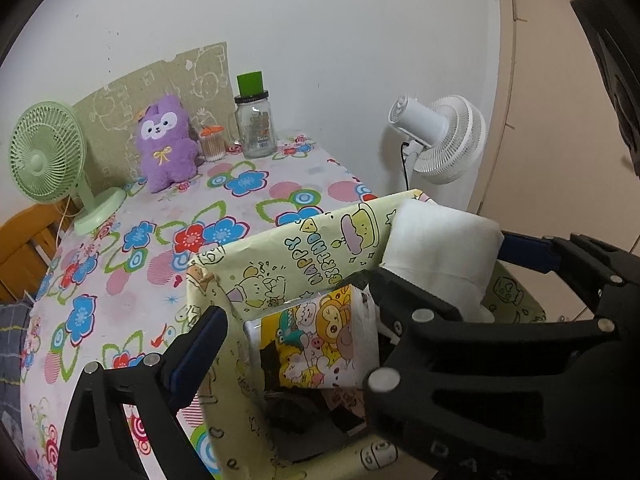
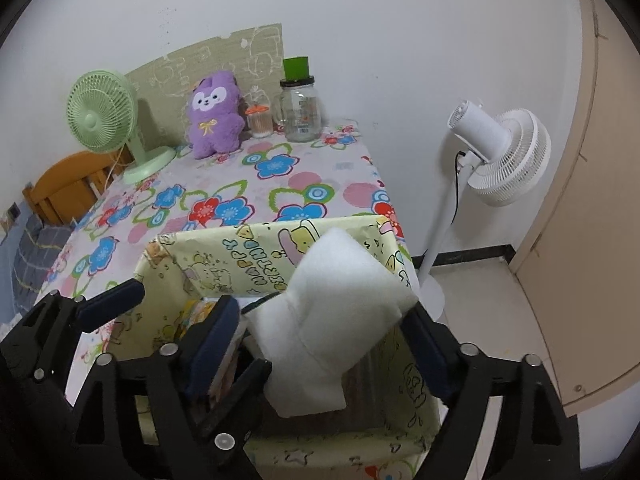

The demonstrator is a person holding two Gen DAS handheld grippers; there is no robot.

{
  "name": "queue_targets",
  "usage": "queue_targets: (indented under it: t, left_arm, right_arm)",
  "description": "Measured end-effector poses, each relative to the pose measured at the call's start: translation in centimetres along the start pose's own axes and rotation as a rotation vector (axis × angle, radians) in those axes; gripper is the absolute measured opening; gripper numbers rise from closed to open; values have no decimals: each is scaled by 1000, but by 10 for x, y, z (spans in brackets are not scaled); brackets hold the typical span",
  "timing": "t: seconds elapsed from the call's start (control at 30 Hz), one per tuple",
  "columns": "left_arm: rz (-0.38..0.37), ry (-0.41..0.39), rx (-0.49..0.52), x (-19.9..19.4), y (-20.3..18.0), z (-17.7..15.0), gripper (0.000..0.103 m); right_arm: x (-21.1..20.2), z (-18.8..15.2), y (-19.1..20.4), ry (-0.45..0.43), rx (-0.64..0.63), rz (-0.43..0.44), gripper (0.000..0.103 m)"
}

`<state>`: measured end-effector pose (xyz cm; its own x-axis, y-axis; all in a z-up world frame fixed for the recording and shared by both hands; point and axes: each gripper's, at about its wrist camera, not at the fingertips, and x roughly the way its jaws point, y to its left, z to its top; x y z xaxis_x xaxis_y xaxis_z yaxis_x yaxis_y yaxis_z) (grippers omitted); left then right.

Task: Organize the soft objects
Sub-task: 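Lower both items into the fabric box and open both grippers, then withdraw both grippers up and back from the fabric box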

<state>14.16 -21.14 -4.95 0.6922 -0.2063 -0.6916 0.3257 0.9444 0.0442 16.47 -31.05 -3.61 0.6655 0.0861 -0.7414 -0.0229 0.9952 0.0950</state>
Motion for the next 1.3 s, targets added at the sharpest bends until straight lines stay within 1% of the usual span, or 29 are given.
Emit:
queue_targets:
  t: [0.17,0.43,0.67,0.87,0.97,1.13,1.3]
  left_arm:
    - [10,-29,4,-15,2,-3,99]
    - [28,-70,-3,-42,6,-11,100]
    - [47,-108,-15,-64,17,-18,102]
    - [78,-145,-20,-84,35,-26,103]
    - [98,-164,-24,-94,47,-32,103]
    - [121,-187,-44,-106,72,-42,103]
    - [164,-204,-76,-116,101,-54,103]
  right_arm:
    - [-18,-4,5,-37,-6,-27,98]
    - [-44,-10,17,-82,-23,-40,99]
    - [-64,-16,31,-128,-18,-31,100]
    - [-81,-22,50,-189,-14,-32,100]
    - [-86,-25,60,-206,-5,-24,100]
    - [-91,-31,82,-233,-7,-14,100]
    - [-95,-35,100,-262,1,4,100]
